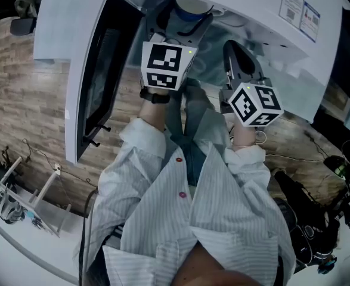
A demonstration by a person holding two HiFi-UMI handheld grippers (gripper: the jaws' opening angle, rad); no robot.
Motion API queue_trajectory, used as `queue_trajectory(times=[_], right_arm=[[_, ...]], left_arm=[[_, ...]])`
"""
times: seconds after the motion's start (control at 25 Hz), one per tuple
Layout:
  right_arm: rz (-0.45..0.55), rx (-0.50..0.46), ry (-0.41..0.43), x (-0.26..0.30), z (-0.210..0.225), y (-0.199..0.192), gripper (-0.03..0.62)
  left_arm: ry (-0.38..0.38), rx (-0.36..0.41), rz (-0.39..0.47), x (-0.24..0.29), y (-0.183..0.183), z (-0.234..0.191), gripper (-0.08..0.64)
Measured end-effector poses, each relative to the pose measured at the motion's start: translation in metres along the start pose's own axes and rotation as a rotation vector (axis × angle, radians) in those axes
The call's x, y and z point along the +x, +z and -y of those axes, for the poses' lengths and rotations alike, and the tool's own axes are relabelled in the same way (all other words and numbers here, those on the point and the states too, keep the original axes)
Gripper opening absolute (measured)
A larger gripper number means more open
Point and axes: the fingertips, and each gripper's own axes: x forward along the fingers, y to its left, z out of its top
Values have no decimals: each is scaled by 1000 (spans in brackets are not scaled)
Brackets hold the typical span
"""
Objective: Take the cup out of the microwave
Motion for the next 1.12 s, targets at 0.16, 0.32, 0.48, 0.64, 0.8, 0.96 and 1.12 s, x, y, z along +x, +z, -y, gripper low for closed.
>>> queue_trajectory(times=[0.16,0.32,0.48,0.64,0.8,0.96,1.12], right_arm=[[-4,-9,21,-5,-5,-1,34],[-6,-19,45,-9,-7,-1,34],[-8,-33,68,-14,-10,2,34],[-12,-46,92,-19,-14,6,34],[-14,-50,111,-25,-19,12,34],[-8,-60,127,-32,-26,20,34],[11,-70,132,-39,-31,31,34]], left_arm=[[14,-1,7,-10,2,4,362],[31,-18,15,-21,2,7,362],[59,-43,36,-32,3,10,362],[70,-42,33,-46,3,17,362],[85,-78,40,-60,7,23,362],[85,-102,45,-75,11,29,362],[77,-116,69,-87,24,34,362]])
